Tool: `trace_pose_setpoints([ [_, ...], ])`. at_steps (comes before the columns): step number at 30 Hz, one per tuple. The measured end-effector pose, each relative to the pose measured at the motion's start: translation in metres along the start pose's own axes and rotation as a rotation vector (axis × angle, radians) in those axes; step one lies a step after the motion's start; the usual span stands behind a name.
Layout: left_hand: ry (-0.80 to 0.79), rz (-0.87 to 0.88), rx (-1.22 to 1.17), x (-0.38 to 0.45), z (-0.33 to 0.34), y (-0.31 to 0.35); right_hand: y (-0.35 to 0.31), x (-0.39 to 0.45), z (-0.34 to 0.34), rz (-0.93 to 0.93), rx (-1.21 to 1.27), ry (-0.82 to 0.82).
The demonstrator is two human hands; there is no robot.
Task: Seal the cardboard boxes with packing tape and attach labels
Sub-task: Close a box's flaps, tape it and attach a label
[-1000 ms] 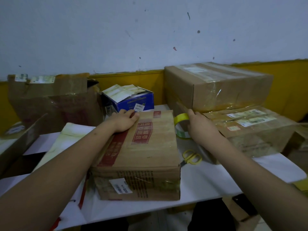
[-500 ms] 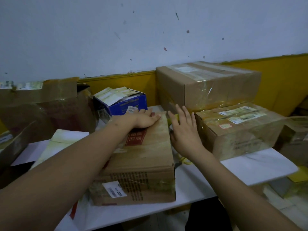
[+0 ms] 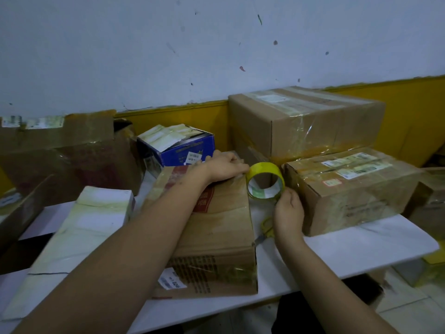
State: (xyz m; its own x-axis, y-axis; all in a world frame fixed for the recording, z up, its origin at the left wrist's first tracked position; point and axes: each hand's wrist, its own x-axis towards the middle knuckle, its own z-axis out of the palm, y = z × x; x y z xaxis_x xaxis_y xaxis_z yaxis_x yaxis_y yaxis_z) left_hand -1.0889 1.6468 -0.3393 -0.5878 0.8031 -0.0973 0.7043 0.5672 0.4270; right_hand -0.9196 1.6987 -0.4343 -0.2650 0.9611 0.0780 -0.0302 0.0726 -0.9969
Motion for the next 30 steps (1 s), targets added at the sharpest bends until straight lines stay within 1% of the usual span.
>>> trace_pose_setpoints([
  [1,0.009,-0.013,-0.010,-0.001,0.000,-0.001,0.001,0.004,0.003,0.145,0.034,-0.040],
  [3,0.039,-0.018,-0.057,-0.001,-0.001,-0.004,0.001,0.011,0.008,0.447,0.186,-0.137],
  [4,0.056,-0.016,-0.079,-0.002,-0.003,-0.006,0.002,0.016,0.009,0.545,0.251,-0.188],
  [5,0.069,-0.021,-0.096,-0.004,-0.005,-0.009,0.003,0.021,0.009,0.589,0.266,-0.240],
  [7,0.093,-0.037,-0.116,-0.003,-0.011,-0.017,-0.001,0.026,0.009,0.610,0.199,-0.354],
  [10,0.145,-0.089,-0.155,0.005,-0.014,-0.030,-0.010,0.023,0.015,0.650,0.116,-0.572],
  [12,0.144,-0.105,-0.186,0.013,-0.011,-0.034,-0.018,0.019,0.021,0.672,0.049,-0.678],
  [14,0.134,-0.109,-0.210,0.009,-0.014,-0.033,-0.026,0.021,0.026,0.651,-0.012,-0.710],
  [16,0.153,-0.090,-0.254,-0.008,-0.026,-0.025,-0.036,0.024,0.026,0.650,0.019,-0.709],
  [18,0.184,-0.066,-0.376,-0.014,-0.040,-0.022,-0.049,0.028,0.026,0.608,0.014,-0.688],
  [20,0.184,-0.092,-0.549,-0.020,-0.055,-0.018,-0.065,0.032,0.027,0.530,-0.003,-0.655],
  [22,0.189,-0.101,-0.723,-0.026,-0.068,-0.017,-0.084,0.033,0.028,0.448,0.050,-0.628],
  [26,0.272,-0.081,-1.014,-0.035,-0.075,-0.028,-0.120,0.027,0.032,0.274,0.118,-0.595],
  [28,0.268,-0.069,-1.101,-0.046,-0.076,-0.032,-0.131,0.022,0.043,0.160,0.087,-0.600],
  [30,0.325,-0.091,-1.042,-0.055,-0.080,-0.041,-0.134,0.016,0.060,0.026,-0.065,-0.610],
])
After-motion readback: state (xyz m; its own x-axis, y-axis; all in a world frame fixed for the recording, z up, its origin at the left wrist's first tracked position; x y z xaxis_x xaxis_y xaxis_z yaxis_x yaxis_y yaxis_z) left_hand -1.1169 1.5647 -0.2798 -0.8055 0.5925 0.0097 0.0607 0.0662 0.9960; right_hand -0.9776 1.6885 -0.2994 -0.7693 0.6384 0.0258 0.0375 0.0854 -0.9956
